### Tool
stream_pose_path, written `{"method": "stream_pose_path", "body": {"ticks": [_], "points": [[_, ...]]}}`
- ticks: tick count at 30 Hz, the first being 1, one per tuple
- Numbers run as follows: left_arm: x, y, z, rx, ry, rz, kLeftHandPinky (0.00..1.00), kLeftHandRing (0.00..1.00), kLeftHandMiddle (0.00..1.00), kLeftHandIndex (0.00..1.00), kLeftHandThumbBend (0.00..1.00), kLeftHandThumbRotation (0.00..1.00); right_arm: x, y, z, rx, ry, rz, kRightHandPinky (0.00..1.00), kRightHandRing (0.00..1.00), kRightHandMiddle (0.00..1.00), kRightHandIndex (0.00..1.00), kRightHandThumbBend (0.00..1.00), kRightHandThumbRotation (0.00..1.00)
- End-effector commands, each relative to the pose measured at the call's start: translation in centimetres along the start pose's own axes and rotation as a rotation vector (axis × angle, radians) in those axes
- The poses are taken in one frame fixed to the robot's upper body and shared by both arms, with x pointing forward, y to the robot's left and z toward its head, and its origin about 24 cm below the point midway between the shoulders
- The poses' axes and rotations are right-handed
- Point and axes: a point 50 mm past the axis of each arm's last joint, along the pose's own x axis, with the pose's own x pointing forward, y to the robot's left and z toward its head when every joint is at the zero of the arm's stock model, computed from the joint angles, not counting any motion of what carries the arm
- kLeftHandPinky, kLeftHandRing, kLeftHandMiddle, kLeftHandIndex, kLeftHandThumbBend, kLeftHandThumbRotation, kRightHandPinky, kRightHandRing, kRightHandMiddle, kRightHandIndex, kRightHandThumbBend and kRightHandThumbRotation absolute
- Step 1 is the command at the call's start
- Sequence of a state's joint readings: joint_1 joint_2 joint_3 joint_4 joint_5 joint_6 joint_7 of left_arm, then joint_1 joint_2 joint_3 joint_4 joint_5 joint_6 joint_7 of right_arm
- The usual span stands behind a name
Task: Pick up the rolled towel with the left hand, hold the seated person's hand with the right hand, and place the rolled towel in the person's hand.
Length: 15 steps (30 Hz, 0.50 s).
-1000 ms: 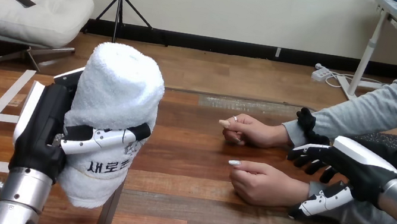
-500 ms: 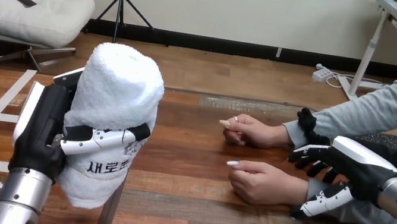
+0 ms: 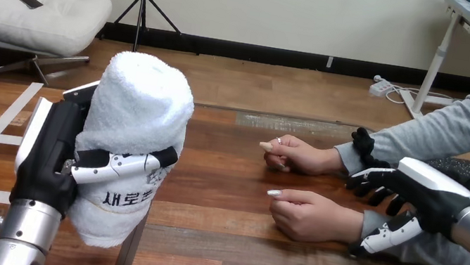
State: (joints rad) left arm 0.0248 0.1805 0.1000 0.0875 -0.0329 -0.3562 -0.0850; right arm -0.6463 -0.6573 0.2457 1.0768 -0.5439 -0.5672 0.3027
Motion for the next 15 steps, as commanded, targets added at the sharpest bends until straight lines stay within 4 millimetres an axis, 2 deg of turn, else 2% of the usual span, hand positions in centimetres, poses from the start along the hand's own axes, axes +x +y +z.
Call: {"method": "stream_pose_path", "body": {"ticks": [1, 15], "points": [[1.04, 0.44, 1.52, 0.005, -0.089, 0.025, 0.29, 0.33, 0.38, 0.40, 0.60, 0.00, 0.12, -3.94, 1.15, -0.066, -0.024, -0.090, 0.65, 0.76, 0.81, 0.80, 1.00, 0.26], [1.00, 0.55, 1.60, 0.006, -0.091, 0.035, 0.29, 0.34, 0.38, 0.40, 0.60, 0.00, 0.21, -3.02, 0.82, -0.120, -0.001, -0.050, 0.62, 0.73, 0.78, 0.79, 1.00, 0.32]]}}
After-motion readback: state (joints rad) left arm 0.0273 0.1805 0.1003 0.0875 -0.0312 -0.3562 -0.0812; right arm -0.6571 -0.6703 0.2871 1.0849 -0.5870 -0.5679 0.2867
